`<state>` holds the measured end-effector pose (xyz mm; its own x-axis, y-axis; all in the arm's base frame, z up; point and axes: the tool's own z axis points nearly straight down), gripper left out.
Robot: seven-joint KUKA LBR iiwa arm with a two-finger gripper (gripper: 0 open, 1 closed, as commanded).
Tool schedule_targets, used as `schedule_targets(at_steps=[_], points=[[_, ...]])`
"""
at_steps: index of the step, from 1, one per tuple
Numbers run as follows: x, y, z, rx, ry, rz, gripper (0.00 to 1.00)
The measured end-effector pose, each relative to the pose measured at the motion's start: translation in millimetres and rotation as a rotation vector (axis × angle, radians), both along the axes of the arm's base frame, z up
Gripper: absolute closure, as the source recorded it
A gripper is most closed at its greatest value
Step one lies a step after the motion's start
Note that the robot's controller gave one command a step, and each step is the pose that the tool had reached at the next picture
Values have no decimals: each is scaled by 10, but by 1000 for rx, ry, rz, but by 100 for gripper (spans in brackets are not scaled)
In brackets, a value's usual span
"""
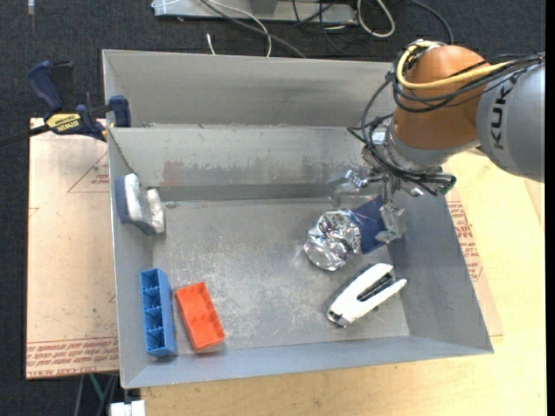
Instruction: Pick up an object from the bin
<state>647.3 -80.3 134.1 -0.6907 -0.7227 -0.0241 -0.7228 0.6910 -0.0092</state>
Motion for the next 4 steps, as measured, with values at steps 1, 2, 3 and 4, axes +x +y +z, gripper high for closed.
schedule_targets(at_steps=[1,2,3,4], points=[[-25,6,-247,5,13,4,0],[-42,-230,-261,-2,-1,265,0],[70,-67,-637,4,-1,221,100],[69,-69,-638,5,-1,220,100]])
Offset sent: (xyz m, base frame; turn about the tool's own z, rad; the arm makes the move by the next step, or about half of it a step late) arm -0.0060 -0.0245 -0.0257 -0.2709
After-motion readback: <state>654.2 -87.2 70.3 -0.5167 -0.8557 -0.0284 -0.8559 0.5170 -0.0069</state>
